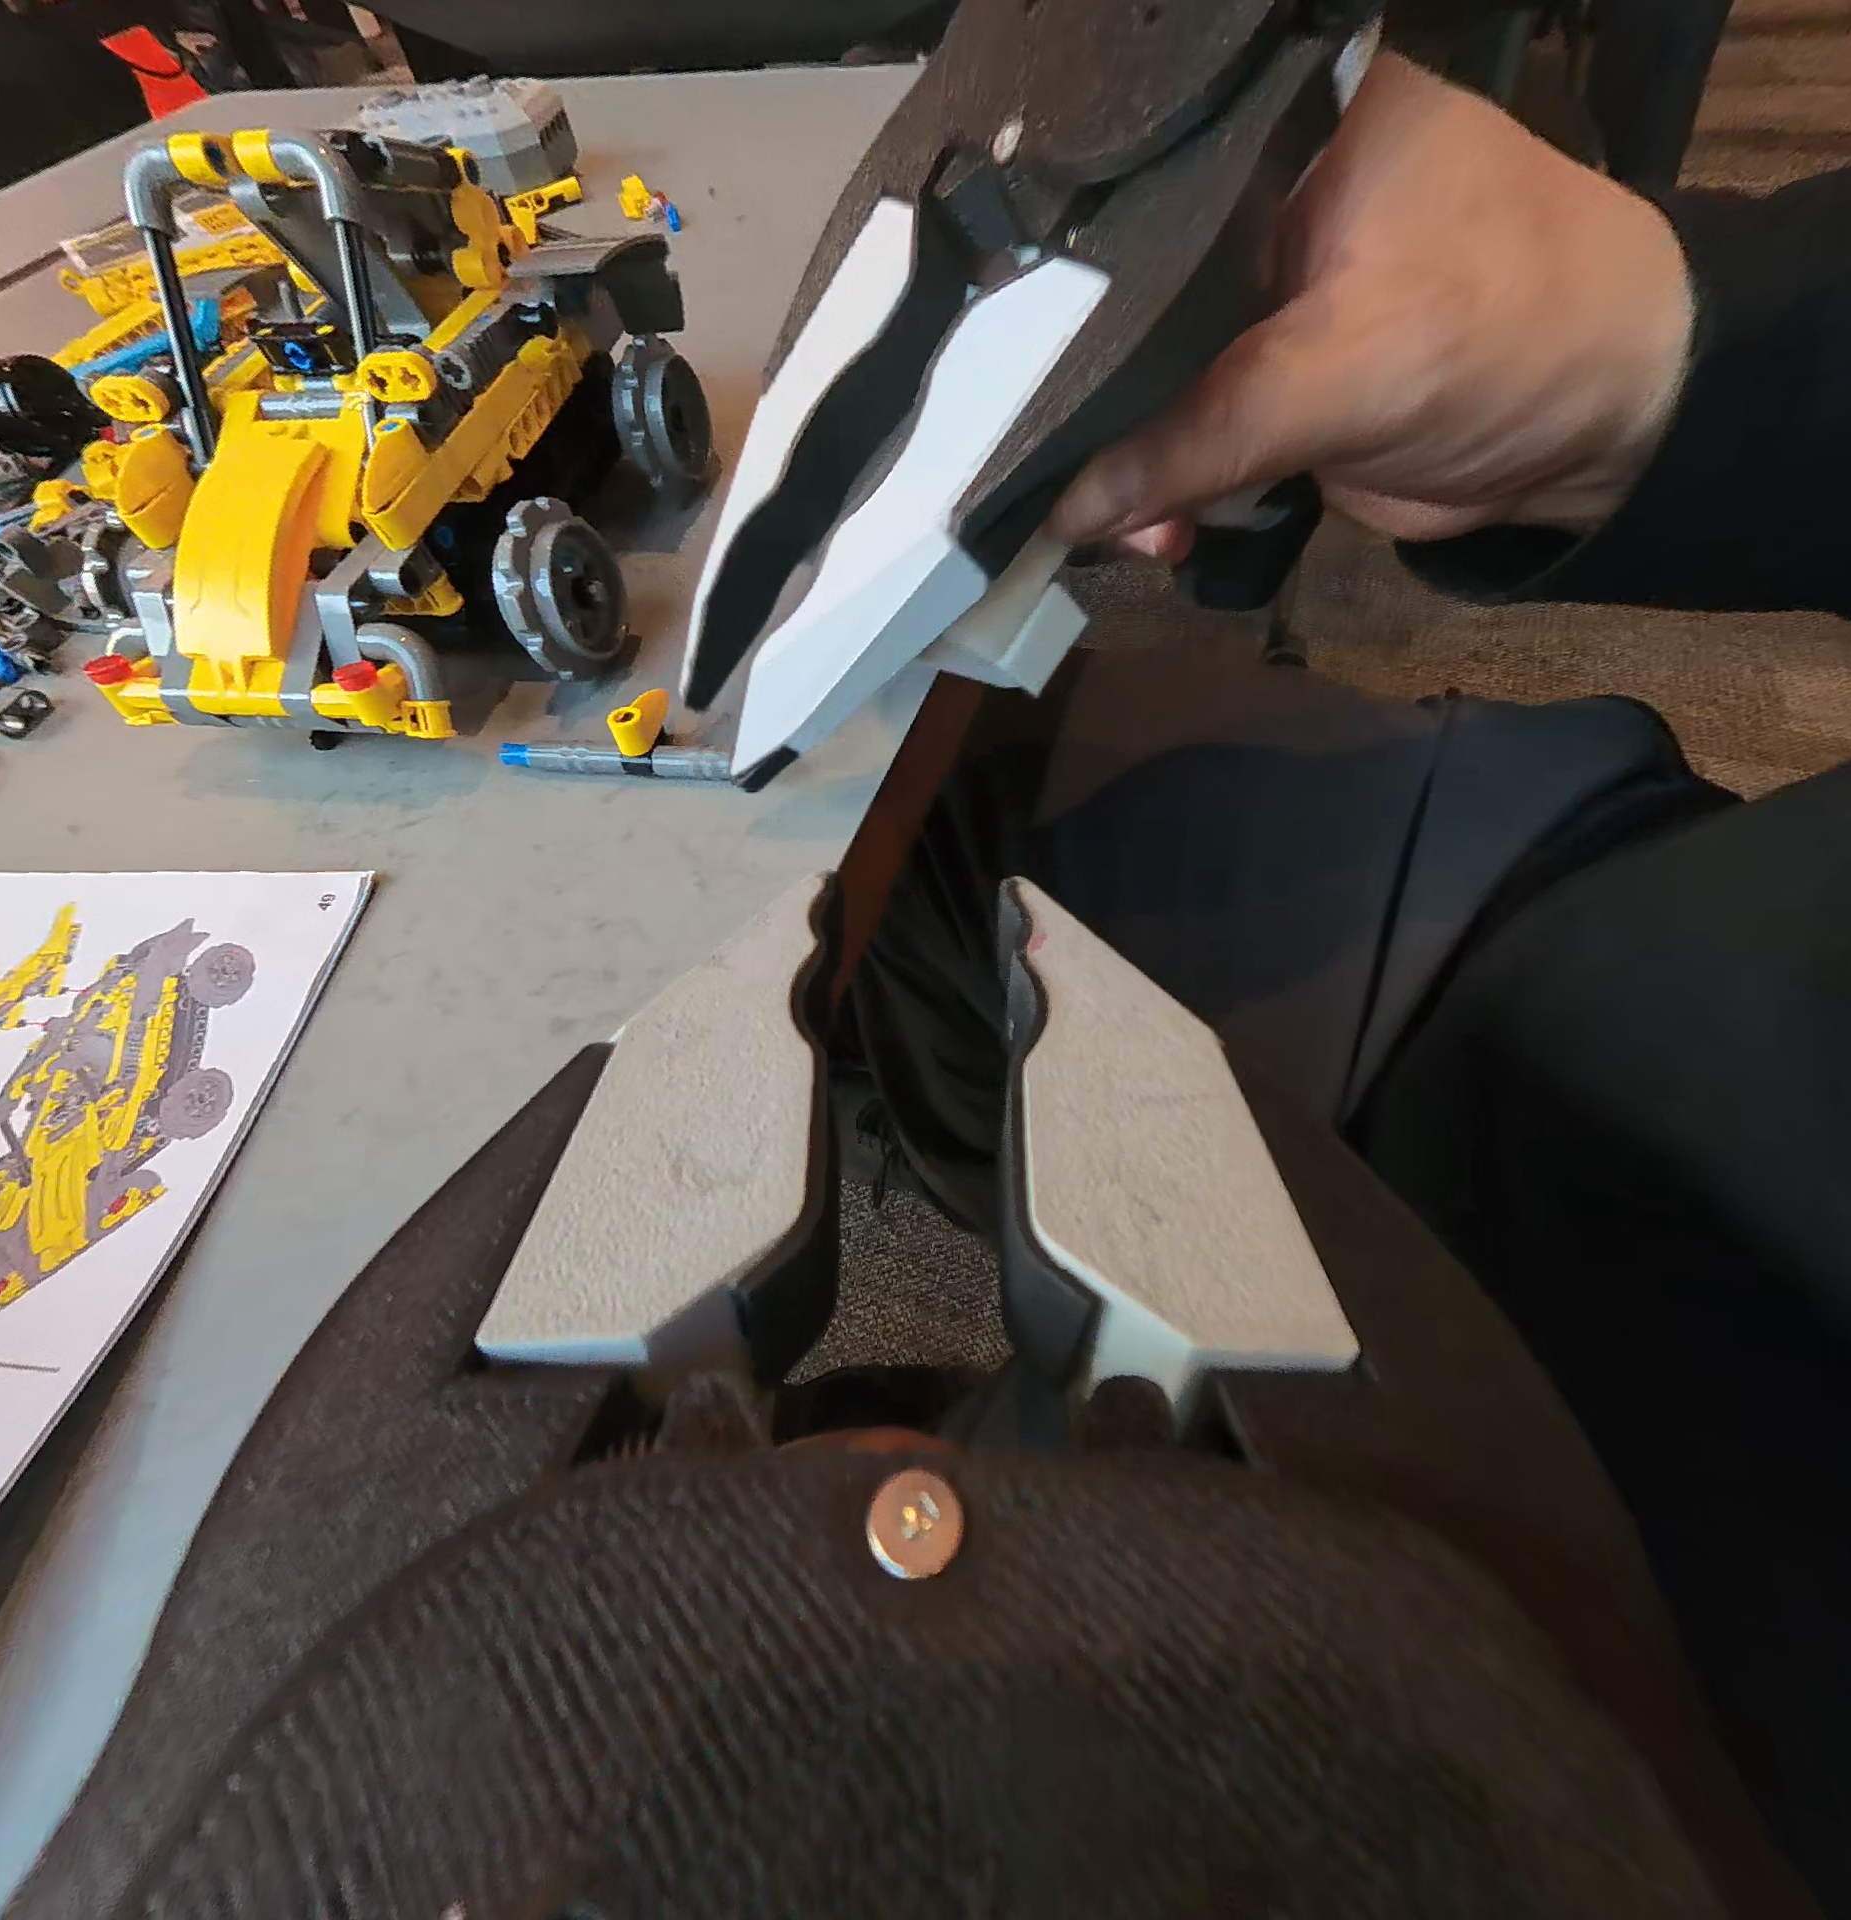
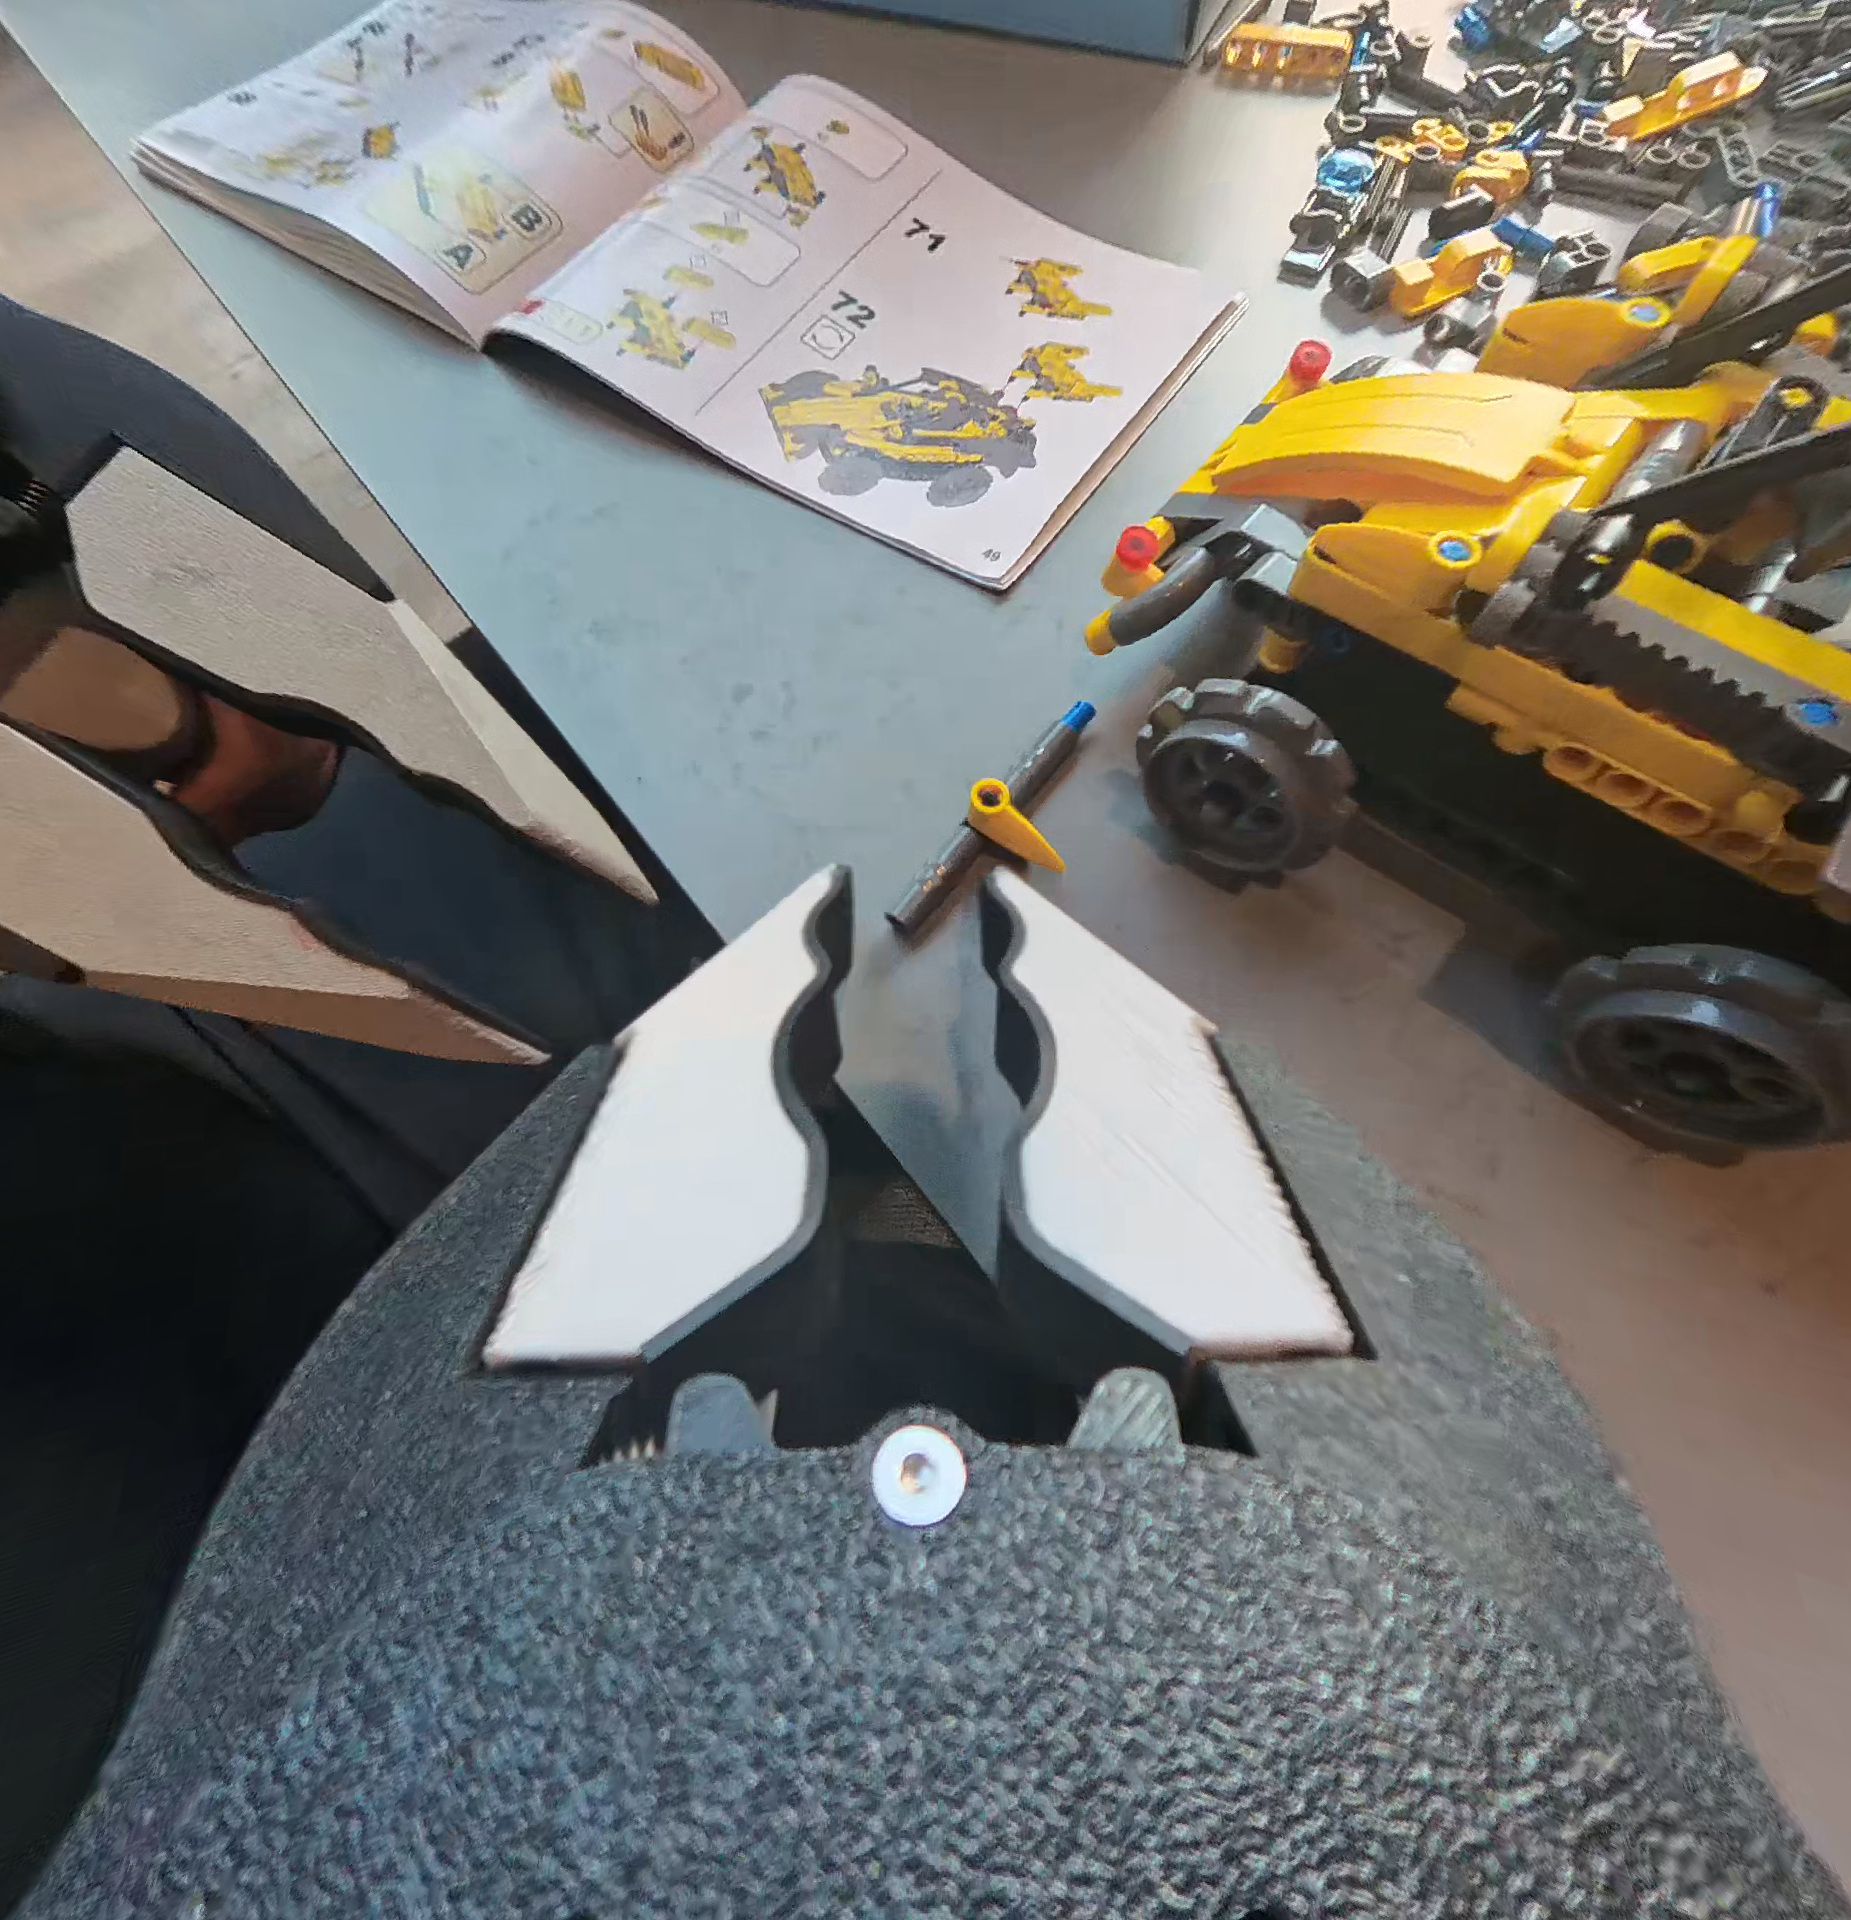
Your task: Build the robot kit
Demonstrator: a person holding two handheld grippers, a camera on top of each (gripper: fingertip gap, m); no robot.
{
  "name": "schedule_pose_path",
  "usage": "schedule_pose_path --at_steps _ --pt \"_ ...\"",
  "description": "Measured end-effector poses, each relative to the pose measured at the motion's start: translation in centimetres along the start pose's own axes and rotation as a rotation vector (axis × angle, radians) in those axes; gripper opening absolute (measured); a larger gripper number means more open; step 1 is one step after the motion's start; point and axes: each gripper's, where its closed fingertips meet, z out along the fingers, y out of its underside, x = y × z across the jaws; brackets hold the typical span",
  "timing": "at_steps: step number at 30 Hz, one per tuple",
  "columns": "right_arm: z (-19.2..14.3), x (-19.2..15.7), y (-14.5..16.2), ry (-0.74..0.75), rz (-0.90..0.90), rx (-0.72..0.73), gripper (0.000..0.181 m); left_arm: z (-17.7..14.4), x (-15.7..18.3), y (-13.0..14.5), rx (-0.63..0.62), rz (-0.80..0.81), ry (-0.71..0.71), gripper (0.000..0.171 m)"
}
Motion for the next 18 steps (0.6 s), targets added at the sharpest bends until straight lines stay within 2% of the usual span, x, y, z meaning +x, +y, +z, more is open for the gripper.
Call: schedule_pose_path --at_steps 1,5,8,11,13,18 --pt "0.2 0.1 0.3 0.009 -0.009 -0.013 0.015 0.0 0.1 -0.1 0.004 -0.004 0.008 0.025" --pt "0.4 0.1 0.4 0.002 -0.055 -0.043 0.006 0.0 0.2 -0.3 0.008 0.002 0.011 0.025" --pt "0.2 -0.5 0.8 -0.107 -0.1 -0.092 0.004 -0.2 0.0 -0.3 0.012 0.0 0.008 0.025" --pt "-0.1 -0.6 1.2 -0.178 -0.147 -0.135 0.005 -0.2 -0.3 -0.3 0.015 -0.004 0.005 0.025" --pt "-0.2 -0.1 1.1 -0.174 -0.137 -0.155 0.018 -0.2 -0.3 -0.3 0.013 -0.009 0.006 0.025" --pt "-1.2 -0.9 -0.7 -0.236 -0.12 -0.051 0.018 -0.1 -0.4 -0.2 0.009 -0.009 0.001 0.025"
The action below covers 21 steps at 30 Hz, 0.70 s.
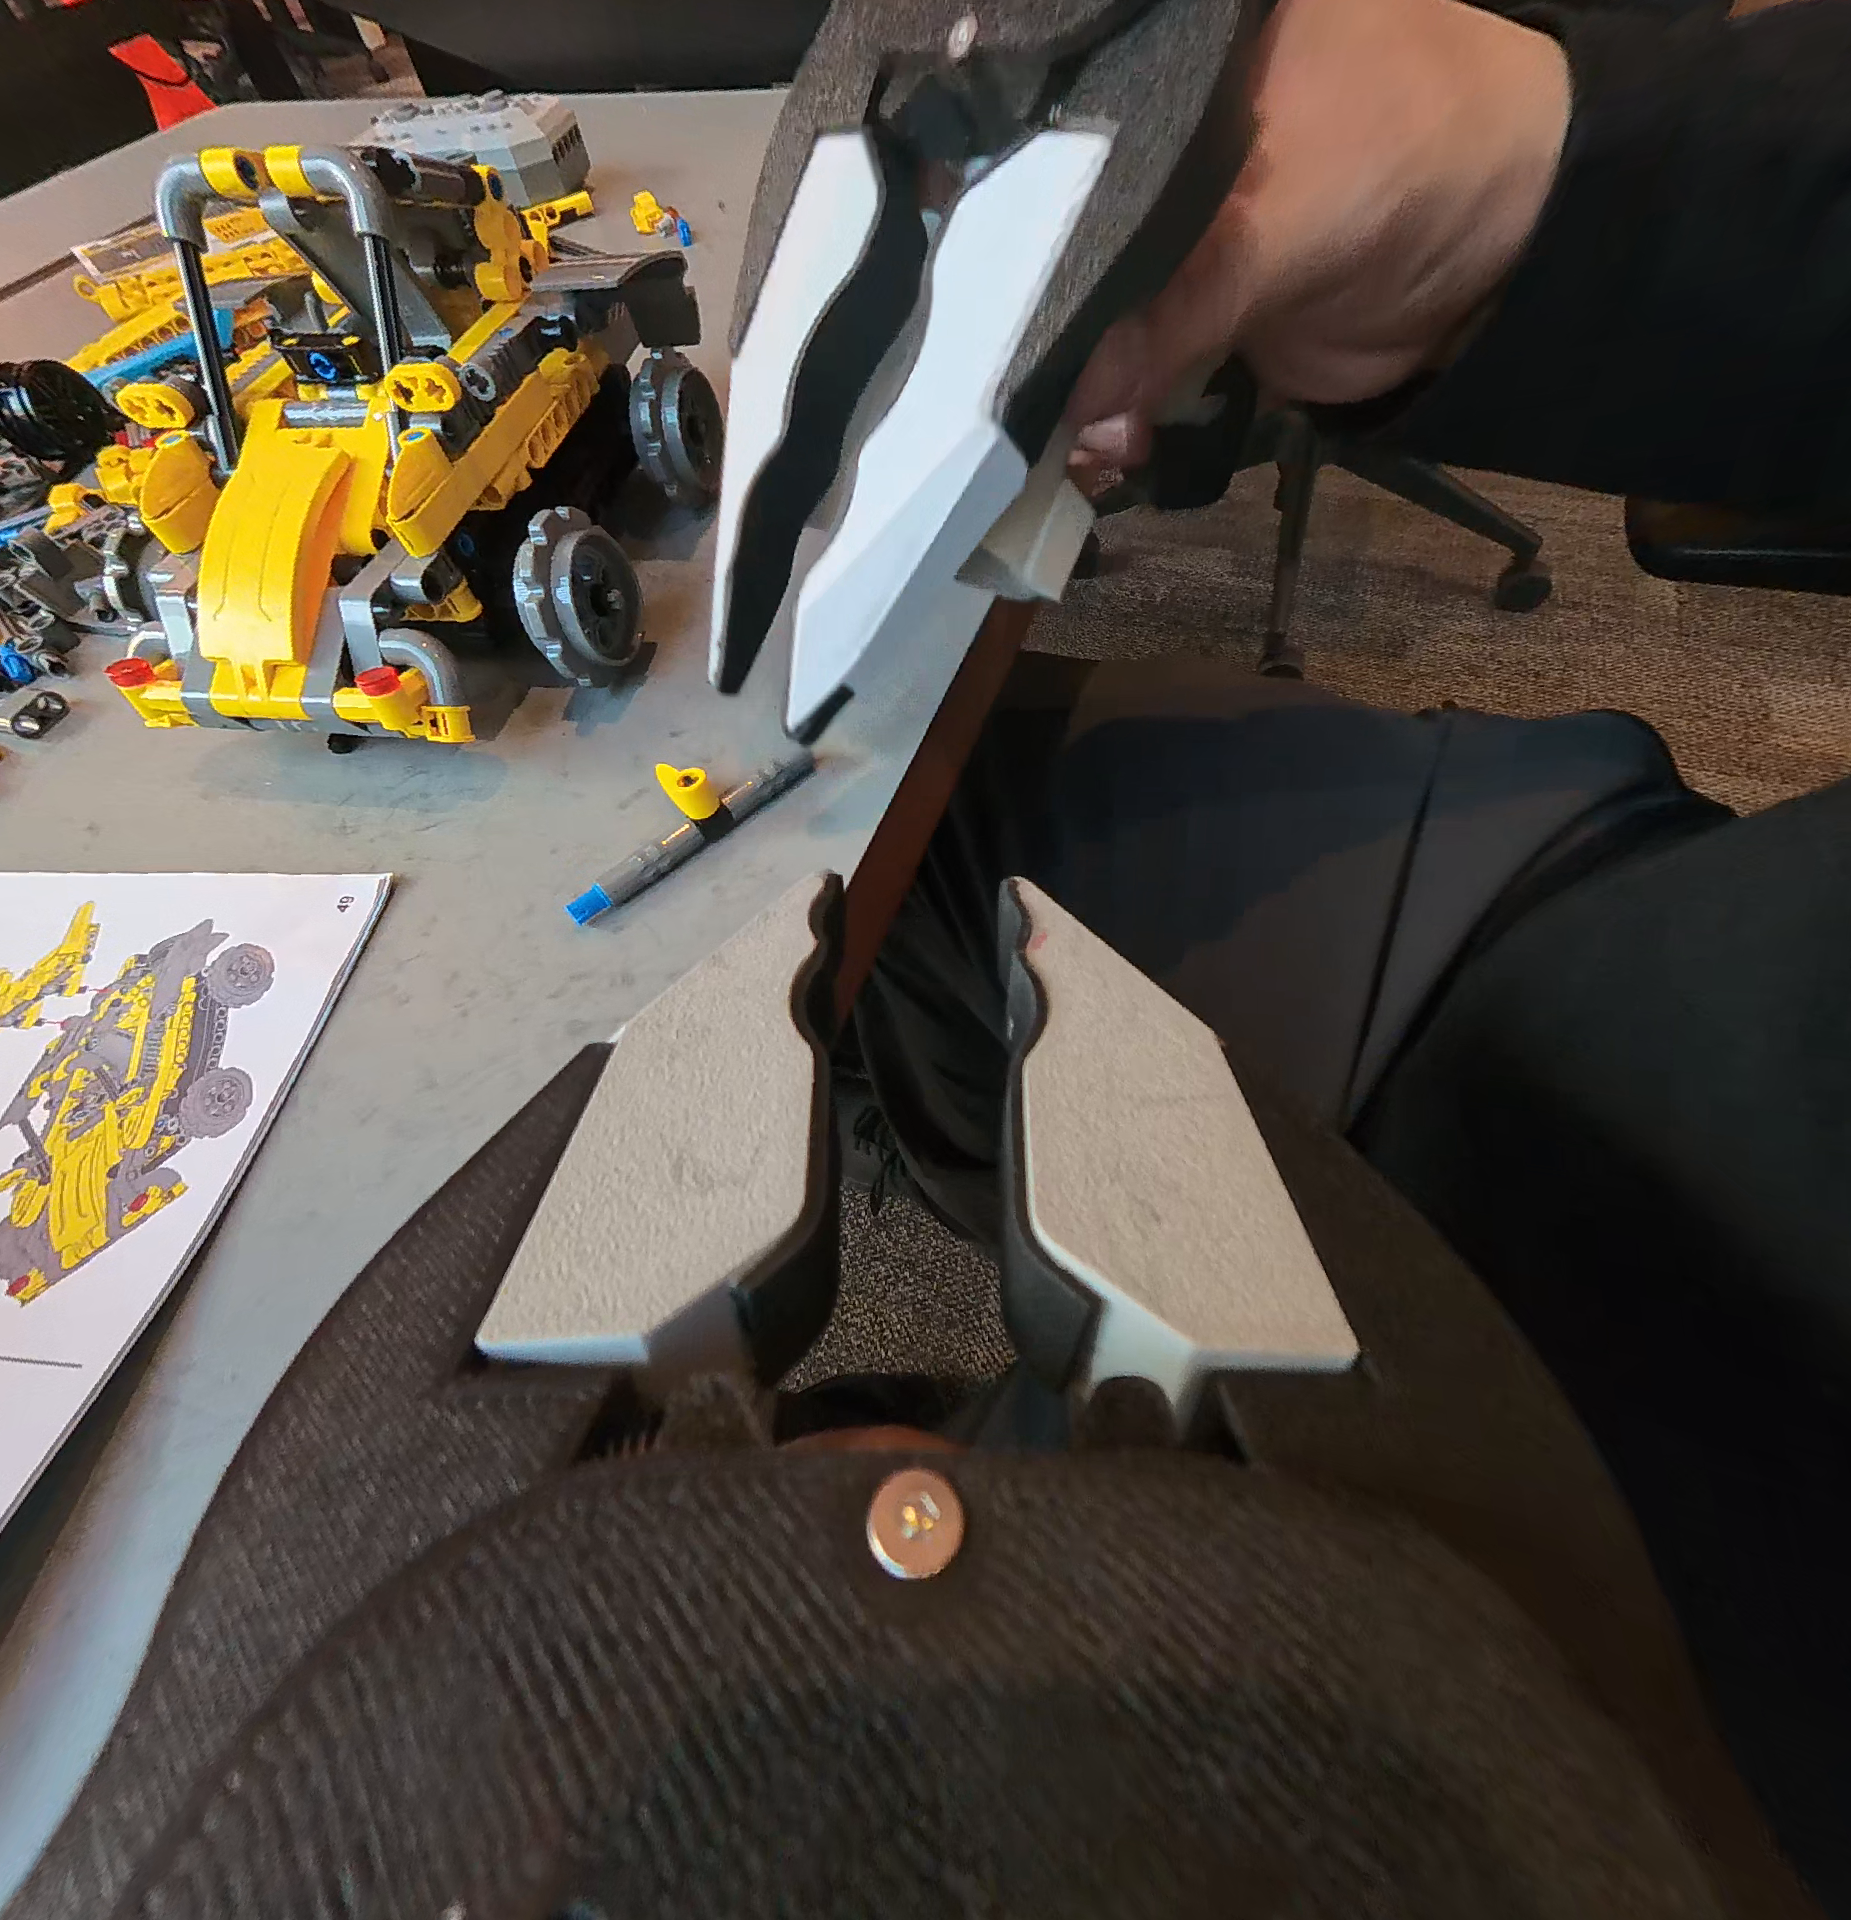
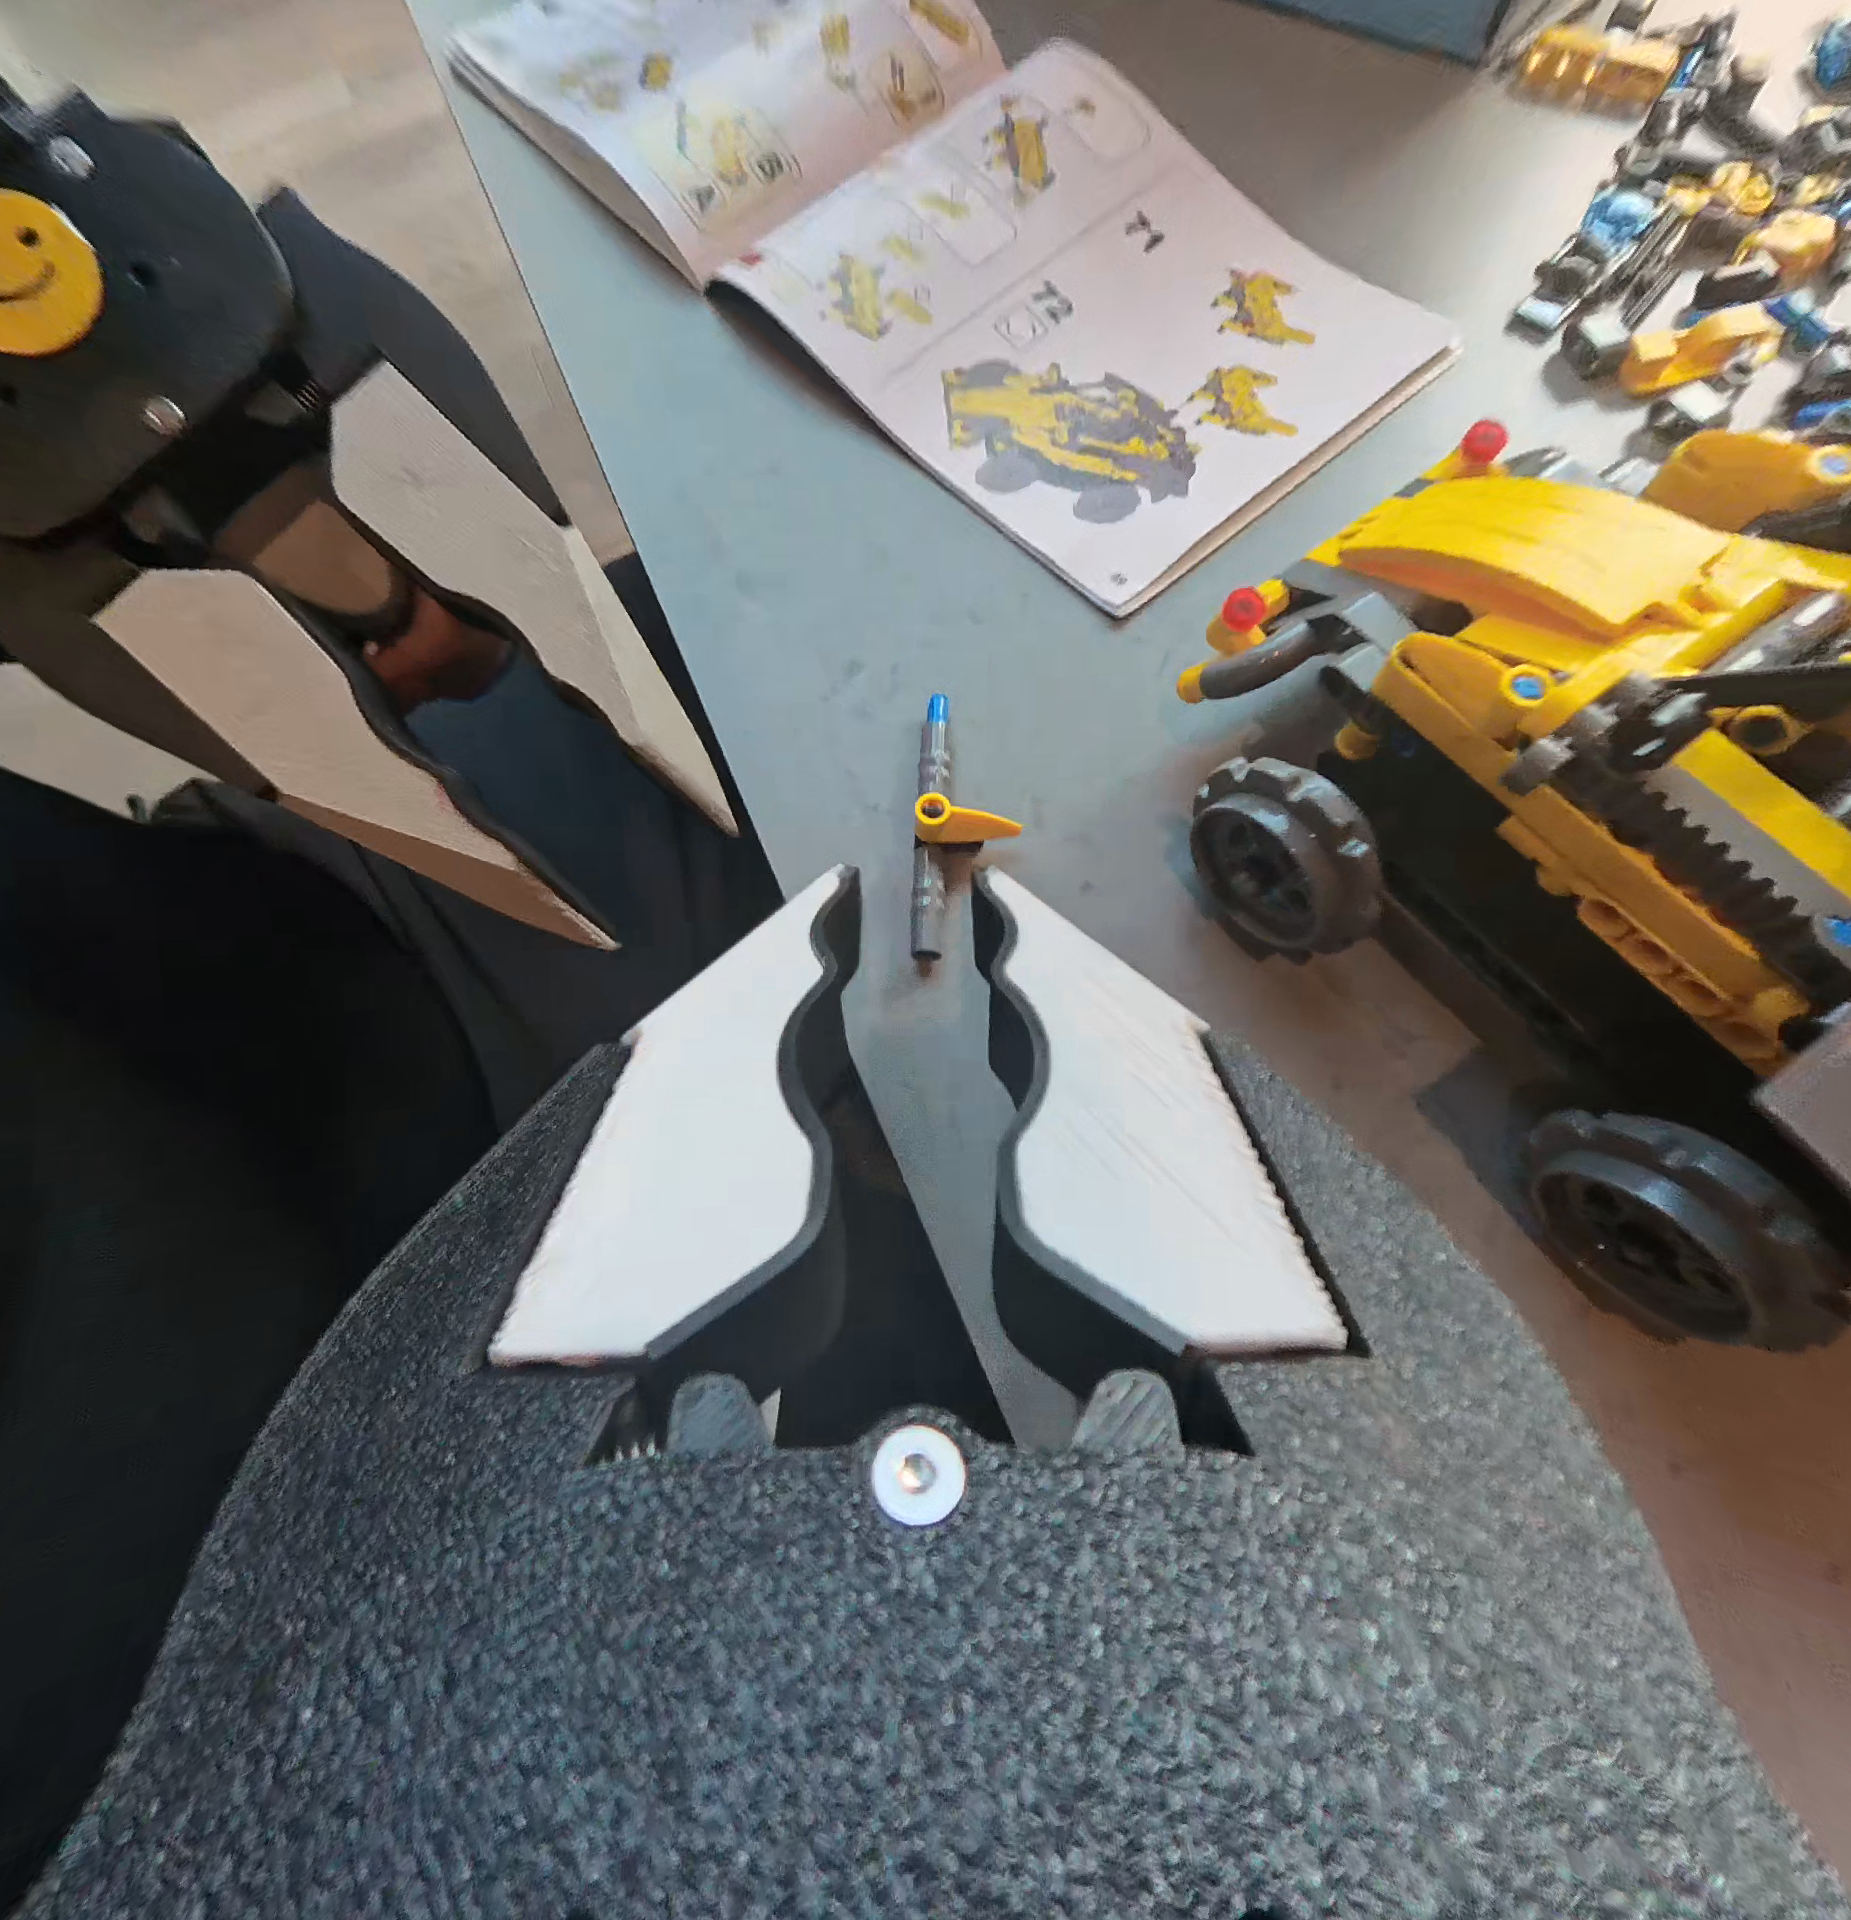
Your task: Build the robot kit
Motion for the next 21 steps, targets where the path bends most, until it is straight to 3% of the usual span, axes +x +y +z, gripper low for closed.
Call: schedule_pose_path --at_steps 4,8,12,13,16,21 --pt "-2.5 2.7 -1.4 0.14 0.001 0.13 0.023 0.2 0.1 0.3 -0.006 0.003 0.007 0.025" --pt "-5.4 6.9 -0.8 0.299 0.026 0.175 0.037 0.2 -0.4 0.4 -0.009 0.012 -0.008 0.025" --pt "-7.4 10.2 1.3 0.368 0.006 0.093 0.015 0.2 -0.8 0.5 -0.006 -0.006 -0.012 0.025" --pt "-7.6 10.6 1.9 0.367 0.003 0.076 0.008 0.2 -0.8 0.6 -0.008 -0.009 -0.011 0.025" --pt "-7.4 11.3 3.4 0.337 0.049 0.063 0.014 0.4 -1.0 0.8 -0.013 -0.018 -0.011 0.025" --pt "-6.9 10.3 3.6 0.265 0.02 0.045 0.008 0.6 -1.0 1.1 -0.017 -0.032 -0.006 0.025"
